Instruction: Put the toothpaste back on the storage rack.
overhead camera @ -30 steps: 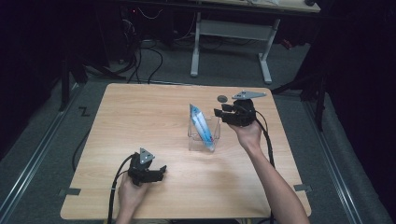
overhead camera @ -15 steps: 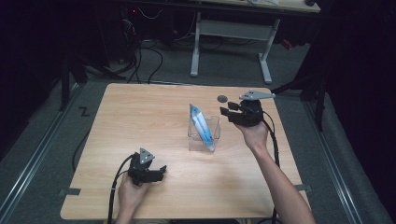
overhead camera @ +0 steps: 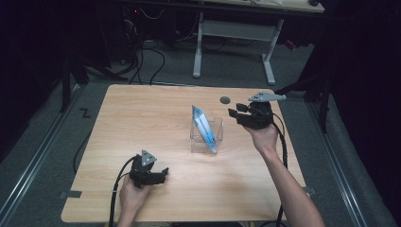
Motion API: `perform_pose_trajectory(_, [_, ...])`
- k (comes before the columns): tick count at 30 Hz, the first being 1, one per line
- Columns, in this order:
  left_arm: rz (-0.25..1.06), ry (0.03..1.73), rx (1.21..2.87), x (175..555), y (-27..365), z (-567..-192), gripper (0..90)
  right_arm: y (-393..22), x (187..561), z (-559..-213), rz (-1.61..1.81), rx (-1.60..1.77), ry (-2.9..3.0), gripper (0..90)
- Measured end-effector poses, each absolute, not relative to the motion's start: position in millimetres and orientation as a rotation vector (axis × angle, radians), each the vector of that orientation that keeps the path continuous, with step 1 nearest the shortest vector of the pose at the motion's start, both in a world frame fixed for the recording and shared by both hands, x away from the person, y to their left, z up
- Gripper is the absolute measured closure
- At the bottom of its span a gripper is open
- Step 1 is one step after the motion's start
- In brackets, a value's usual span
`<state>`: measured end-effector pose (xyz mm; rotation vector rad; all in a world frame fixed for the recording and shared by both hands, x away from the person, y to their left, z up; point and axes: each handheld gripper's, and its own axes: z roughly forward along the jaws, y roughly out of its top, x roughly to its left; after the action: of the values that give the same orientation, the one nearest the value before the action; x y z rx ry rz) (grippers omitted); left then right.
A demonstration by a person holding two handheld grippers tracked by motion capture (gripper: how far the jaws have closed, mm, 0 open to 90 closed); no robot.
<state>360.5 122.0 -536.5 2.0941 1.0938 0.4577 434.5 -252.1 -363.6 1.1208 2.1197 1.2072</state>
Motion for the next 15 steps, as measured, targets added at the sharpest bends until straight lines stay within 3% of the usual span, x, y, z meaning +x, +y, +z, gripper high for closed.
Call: perform_pose_trajectory(15, [0.458,1.094,2.095,360.5,122.0,-536.4,19.1,-272.0,422.4,-354.0,1.257,1.128,2.077,56.4])
